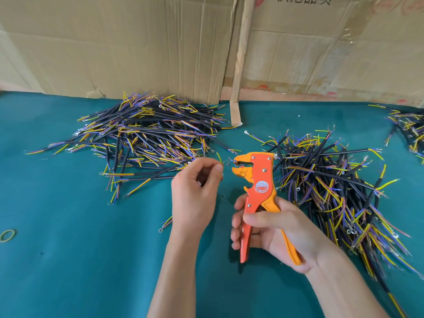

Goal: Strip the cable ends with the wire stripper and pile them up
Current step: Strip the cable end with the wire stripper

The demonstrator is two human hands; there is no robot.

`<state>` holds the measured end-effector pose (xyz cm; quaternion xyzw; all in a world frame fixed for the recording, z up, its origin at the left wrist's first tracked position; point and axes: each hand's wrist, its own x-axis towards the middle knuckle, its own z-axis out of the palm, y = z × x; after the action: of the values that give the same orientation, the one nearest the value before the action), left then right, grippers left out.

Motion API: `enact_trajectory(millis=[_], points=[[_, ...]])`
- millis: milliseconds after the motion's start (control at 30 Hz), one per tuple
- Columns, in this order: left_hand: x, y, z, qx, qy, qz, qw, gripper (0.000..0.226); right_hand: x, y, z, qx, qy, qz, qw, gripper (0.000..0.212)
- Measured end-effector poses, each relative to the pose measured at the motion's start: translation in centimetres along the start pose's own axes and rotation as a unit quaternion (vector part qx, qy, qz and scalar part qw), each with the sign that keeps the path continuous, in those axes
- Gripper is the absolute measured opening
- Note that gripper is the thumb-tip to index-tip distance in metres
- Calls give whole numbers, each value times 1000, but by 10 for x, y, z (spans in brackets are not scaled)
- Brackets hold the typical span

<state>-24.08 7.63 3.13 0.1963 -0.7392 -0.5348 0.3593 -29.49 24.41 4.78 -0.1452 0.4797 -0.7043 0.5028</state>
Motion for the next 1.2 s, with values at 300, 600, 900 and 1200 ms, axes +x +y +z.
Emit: enact_trajectory(millis=[300,600,900,1200], points=[[-1,2,0,30,-31,30,999,13,2,1,5,8,-12,-7,1000,44],[-1,1,-1,53,-30,38,997,14,0,-1,4,-45,-4,-7,999,31],[-1,1,0,75,-28,41,996,12,2,2,4,-50,-8,-6,999,22],[-1,3,0,71,-29,30,997,11,2,1,5,-35,4,1,999,23]])
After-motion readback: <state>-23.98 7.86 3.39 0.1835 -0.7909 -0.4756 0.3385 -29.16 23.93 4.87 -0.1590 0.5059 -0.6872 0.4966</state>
